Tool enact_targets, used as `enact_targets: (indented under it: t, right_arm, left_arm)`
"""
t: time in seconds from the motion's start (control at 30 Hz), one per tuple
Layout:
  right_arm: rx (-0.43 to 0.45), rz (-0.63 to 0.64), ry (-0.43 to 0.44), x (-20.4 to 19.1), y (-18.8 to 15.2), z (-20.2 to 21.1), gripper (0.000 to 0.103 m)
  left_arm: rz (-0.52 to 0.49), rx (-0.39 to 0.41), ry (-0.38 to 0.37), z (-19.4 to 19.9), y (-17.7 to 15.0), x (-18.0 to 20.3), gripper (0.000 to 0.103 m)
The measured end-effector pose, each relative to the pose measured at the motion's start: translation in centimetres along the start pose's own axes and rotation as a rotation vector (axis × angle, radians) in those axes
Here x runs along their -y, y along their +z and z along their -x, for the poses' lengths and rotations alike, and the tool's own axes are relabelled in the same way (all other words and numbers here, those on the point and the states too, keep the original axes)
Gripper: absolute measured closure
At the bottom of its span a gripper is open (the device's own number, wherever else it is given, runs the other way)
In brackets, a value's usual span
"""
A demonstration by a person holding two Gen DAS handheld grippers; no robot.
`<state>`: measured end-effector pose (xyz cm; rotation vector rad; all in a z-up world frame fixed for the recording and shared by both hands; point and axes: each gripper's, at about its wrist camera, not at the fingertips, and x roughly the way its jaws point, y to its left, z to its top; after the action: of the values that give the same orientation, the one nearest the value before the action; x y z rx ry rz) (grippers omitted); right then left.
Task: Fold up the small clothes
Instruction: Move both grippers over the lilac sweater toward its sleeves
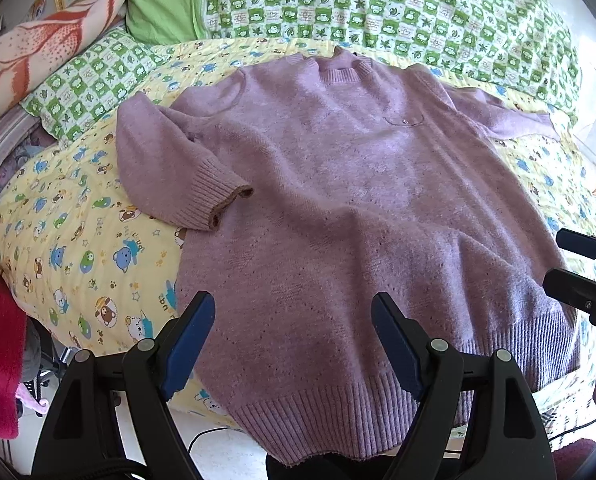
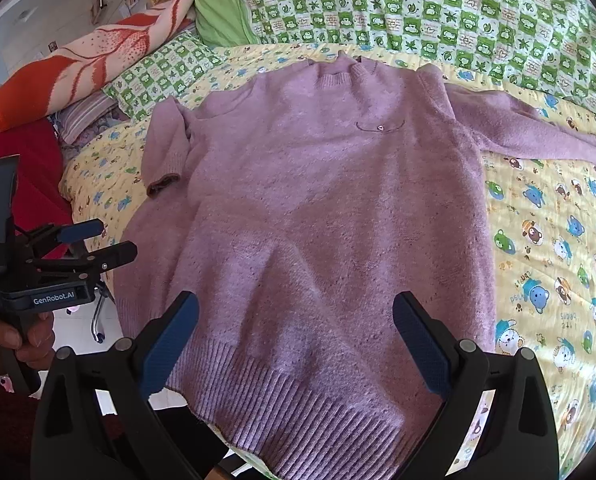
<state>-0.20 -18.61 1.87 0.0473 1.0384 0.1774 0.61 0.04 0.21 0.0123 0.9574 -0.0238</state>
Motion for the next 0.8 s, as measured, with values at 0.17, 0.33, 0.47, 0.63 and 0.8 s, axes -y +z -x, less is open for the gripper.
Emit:
enact_targets:
  t: [0.17,0.33,0.47,0.63,0.8]
  right_arm:
    - [0.007,-0.007,0.006,0.3,0.2,-0.1,0.006]
    - [0.041,-0.015,0.017,0.9,0.4,0.3,0.006]
    - [0.086,-0.041,0.035,1.9,0.7,0.7,0.006]
    - [0.076,-0.115,0.023,4.5,1.2,0.7,0.006]
    - [0.098,-0.277,0.012,9.7,2.3,0.9,0.006]
  left_arm:
    - [0.004,-0.013,-0.01,-0.3,0.3,-0.1,0.022]
    - [-0.01,0.007,-0.007,-0.4,1.0,0.3,0.022]
    - [-0.025,0.025,-0.004,-0.5,1.7,0.7,0.022]
    - [-0.037,0.021,0.0,-1.0,3.3,0.9,0.022]
    - [-0.026,0.047,-0.01,-1.6,5.5,0.8,0.021]
